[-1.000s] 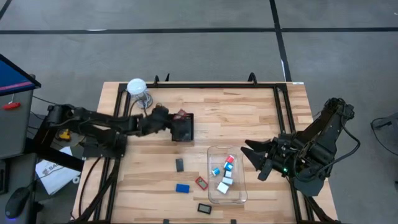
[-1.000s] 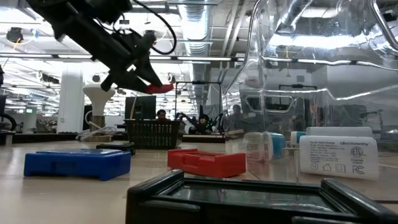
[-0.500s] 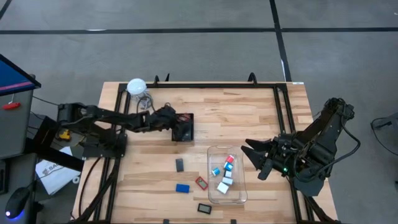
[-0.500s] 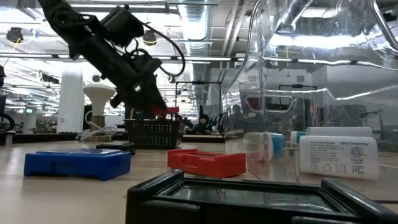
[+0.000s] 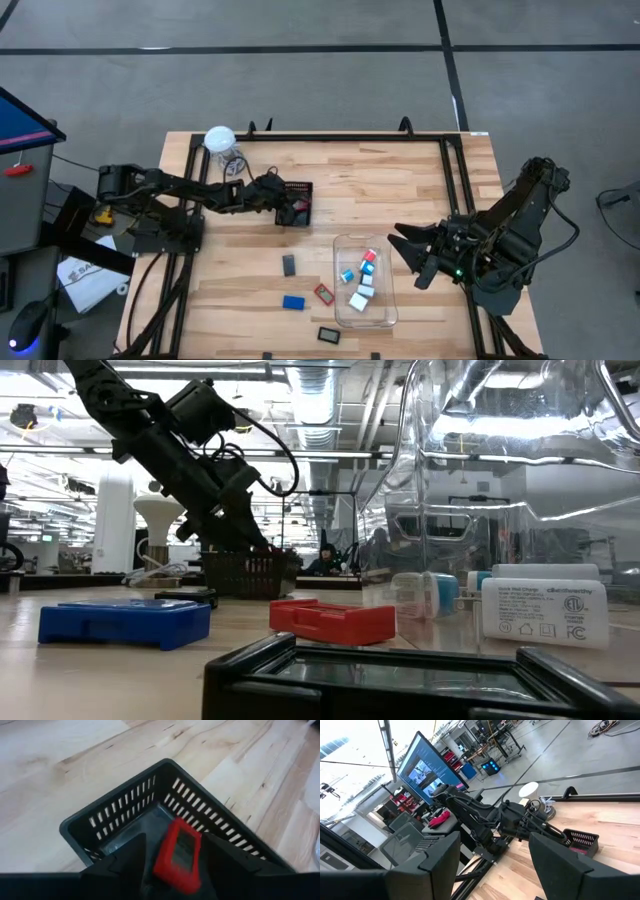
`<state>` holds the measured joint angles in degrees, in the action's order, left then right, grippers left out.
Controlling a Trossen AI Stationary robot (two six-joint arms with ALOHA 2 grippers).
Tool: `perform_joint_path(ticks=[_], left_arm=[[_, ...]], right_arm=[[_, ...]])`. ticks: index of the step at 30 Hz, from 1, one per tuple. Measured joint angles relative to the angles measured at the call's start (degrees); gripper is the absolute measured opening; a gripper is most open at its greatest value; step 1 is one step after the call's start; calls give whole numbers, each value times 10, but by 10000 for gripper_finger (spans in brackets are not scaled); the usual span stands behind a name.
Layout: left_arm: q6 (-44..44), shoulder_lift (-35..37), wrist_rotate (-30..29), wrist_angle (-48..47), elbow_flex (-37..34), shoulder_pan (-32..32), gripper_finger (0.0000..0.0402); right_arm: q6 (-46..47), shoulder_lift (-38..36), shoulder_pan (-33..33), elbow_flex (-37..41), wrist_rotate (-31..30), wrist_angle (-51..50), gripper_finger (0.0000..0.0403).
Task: Pick & Place Office items
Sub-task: Put the top black digital clock into the black bin
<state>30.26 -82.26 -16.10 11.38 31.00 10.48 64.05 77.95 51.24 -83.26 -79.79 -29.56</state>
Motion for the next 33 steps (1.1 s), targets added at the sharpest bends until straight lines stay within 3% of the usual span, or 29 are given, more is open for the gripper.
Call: perform_joint_path(ticks=[7,14,21,24,31,33], left_arm=[[0,28,37,-5,0,-19,199],[-6,106,52,-57,0,-126,222],[-154,134,84,-79,1,-313,239],[-246,116,92,-74,0,-359,255],[-396,76,98,-77,20,-310,309],[-422,60,141,-96,34,-280,320]], right_arm=[[0,0,0,0,0,-1,228],[0,0,1,0,3,-1,228],[-7,0,5,0,12,-3,228],[-11,0,5,0,20,-5,228],[-8,0,5,0,27,-4,228],[-7,0,5,0,32,-1,228]])
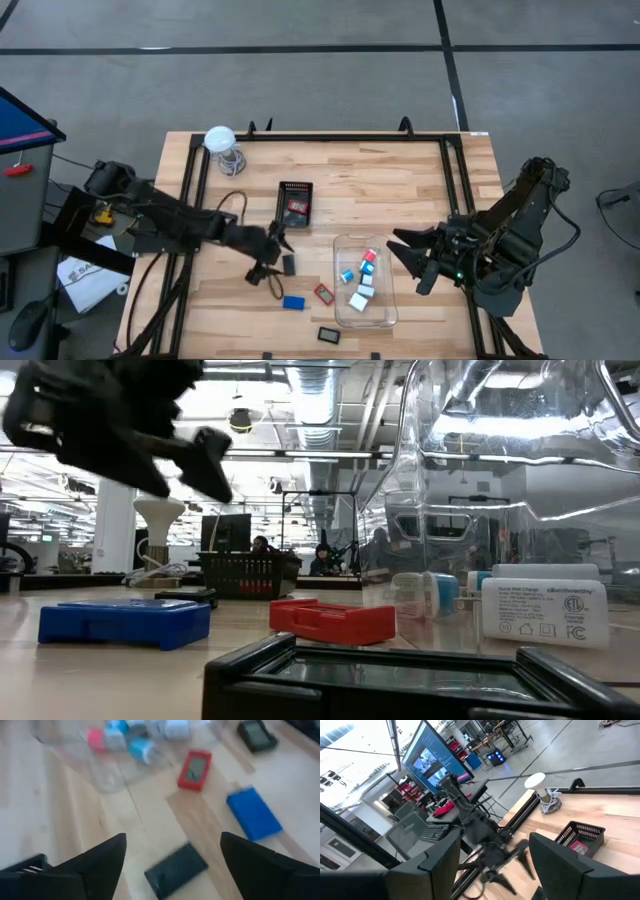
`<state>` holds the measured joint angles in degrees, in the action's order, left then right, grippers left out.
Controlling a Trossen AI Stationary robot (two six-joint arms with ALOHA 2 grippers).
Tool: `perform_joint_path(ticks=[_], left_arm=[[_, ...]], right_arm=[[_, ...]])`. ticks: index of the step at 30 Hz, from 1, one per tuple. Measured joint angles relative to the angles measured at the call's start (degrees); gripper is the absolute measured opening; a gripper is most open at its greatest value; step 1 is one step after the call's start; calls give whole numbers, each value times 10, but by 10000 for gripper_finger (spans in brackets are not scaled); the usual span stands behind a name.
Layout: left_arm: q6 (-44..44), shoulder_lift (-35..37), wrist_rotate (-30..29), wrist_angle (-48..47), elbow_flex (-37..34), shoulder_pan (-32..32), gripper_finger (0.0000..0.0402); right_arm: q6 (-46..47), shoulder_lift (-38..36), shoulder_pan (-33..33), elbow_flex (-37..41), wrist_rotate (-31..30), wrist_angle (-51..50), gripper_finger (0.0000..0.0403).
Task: Pick & Place Office items
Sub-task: Put the top black digital clock into the black bin
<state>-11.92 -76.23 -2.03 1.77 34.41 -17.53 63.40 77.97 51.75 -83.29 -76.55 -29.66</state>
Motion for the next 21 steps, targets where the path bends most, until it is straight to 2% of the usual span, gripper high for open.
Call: perform_joint_path(ticks=[3,6,12,21], left_arm=[[-65,-36,85,-50,26,23,329],[-137,-72,125,-89,58,25,329],[-226,-131,123,-102,100,26,327],[-304,-181,99,-139,107,26,326]], right_arm=[[0,0,0,0,2,2,228],[1,0,0,0,2,4,228],[1,0,0,0,2,5,228],[1,0,0,0,2,3,228]])
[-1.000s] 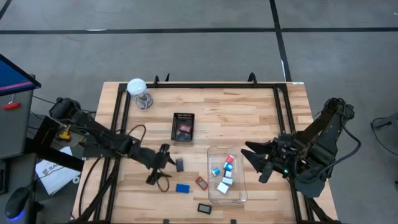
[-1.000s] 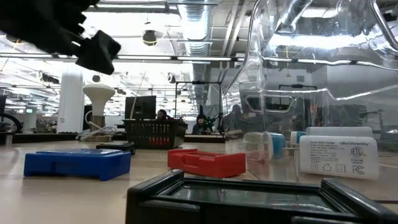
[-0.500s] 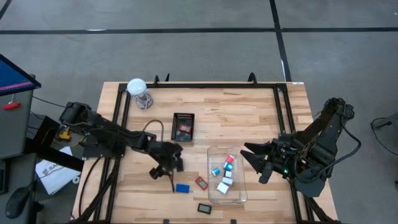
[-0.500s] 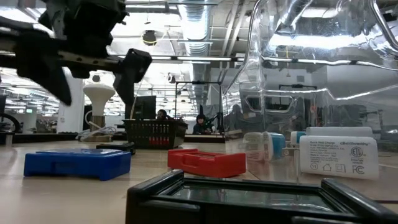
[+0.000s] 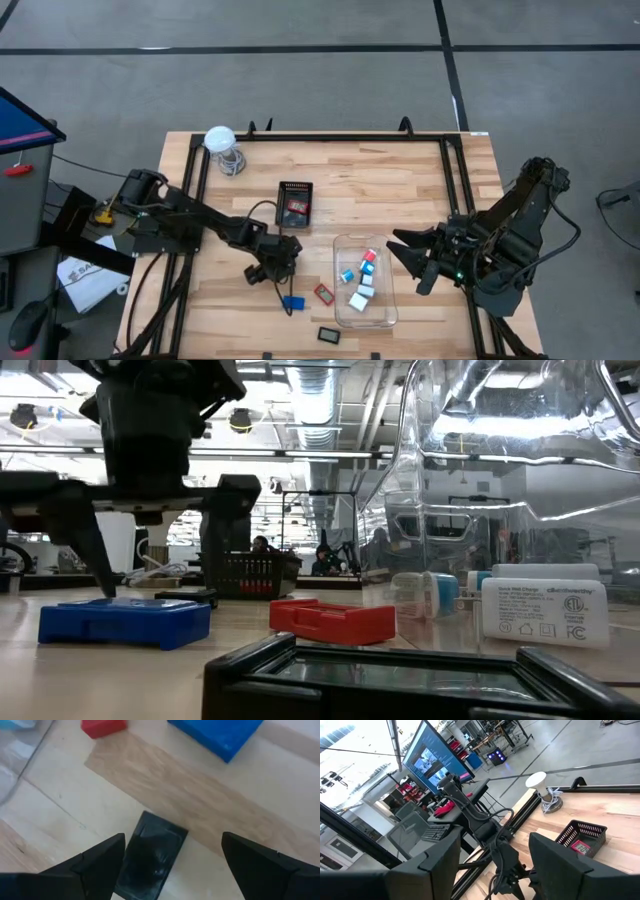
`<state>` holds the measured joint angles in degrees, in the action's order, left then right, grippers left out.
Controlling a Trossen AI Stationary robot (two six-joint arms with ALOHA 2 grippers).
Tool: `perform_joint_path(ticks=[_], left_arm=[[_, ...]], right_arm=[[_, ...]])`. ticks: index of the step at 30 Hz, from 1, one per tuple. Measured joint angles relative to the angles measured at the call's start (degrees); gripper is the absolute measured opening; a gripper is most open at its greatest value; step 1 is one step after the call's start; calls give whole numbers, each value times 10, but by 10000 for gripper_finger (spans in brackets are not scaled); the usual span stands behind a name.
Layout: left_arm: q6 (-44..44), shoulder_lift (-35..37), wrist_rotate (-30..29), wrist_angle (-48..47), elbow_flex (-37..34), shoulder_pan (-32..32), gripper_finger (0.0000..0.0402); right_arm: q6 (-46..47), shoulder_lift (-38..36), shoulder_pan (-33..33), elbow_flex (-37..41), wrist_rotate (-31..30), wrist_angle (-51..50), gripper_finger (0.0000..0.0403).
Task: Pick & Place Office items
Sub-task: Put the top black digital clock into the black bin
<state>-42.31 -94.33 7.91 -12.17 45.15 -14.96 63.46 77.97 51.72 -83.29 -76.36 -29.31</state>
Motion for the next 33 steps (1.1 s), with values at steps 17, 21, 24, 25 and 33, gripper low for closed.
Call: perform_joint_path(ticks=[17,21,24,25,33], left_arm=[[79,-29,26,5,1,58,250],[107,-29,29,1,1,58,220],[130,-29,28,1,1,57,199],[141,-29,27,2,1,57,192],[245,-28,38,11,0,58,160]], right_arm=[[0,0,0,0,0,-2,228],[0,0,0,0,0,-4,228],[0,0,0,0,0,-7,228],[0,0,0,0,0,-7,228],[0,0,0,0,0,-7,228]])
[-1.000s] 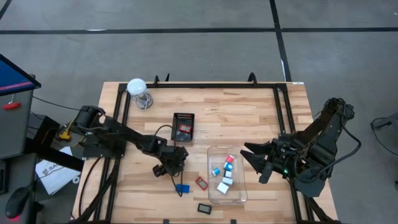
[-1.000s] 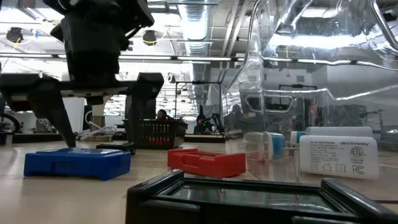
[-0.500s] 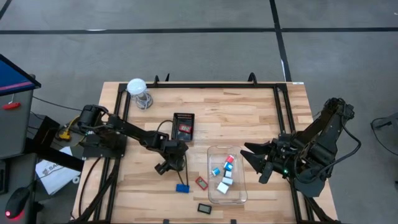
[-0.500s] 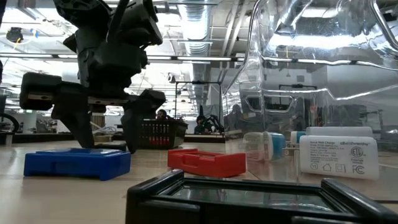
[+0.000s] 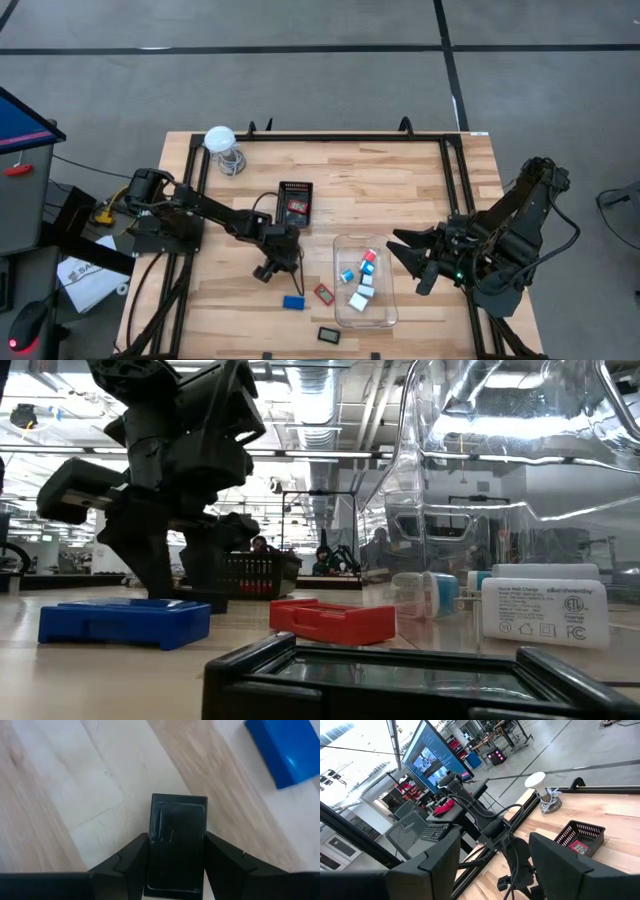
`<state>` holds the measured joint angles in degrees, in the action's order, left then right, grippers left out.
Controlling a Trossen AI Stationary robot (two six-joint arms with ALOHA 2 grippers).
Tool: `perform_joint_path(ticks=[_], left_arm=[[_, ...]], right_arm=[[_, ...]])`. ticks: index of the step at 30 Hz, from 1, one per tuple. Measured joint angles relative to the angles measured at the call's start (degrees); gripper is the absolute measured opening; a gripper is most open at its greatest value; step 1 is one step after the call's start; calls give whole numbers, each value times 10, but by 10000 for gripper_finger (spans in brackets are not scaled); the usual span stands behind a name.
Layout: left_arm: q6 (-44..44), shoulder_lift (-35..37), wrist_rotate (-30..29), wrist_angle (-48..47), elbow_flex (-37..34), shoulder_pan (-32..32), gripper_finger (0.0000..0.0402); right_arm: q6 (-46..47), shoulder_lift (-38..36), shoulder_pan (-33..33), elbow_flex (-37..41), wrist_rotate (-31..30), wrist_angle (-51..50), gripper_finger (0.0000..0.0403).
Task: Pick & Place Office items
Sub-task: Put the top black digital clock into the black bin
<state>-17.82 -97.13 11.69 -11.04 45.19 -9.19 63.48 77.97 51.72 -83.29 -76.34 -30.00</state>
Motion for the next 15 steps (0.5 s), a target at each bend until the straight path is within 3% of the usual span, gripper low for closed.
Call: perform_joint_path(ticks=[12,15], left_arm=[[198,3,-4,129,-2,0,160],[237,3,-34,154,-2,0,158]], right_arm=[[2,0,0,0,0,0,228],[2,0,0,0,0,0,228]])
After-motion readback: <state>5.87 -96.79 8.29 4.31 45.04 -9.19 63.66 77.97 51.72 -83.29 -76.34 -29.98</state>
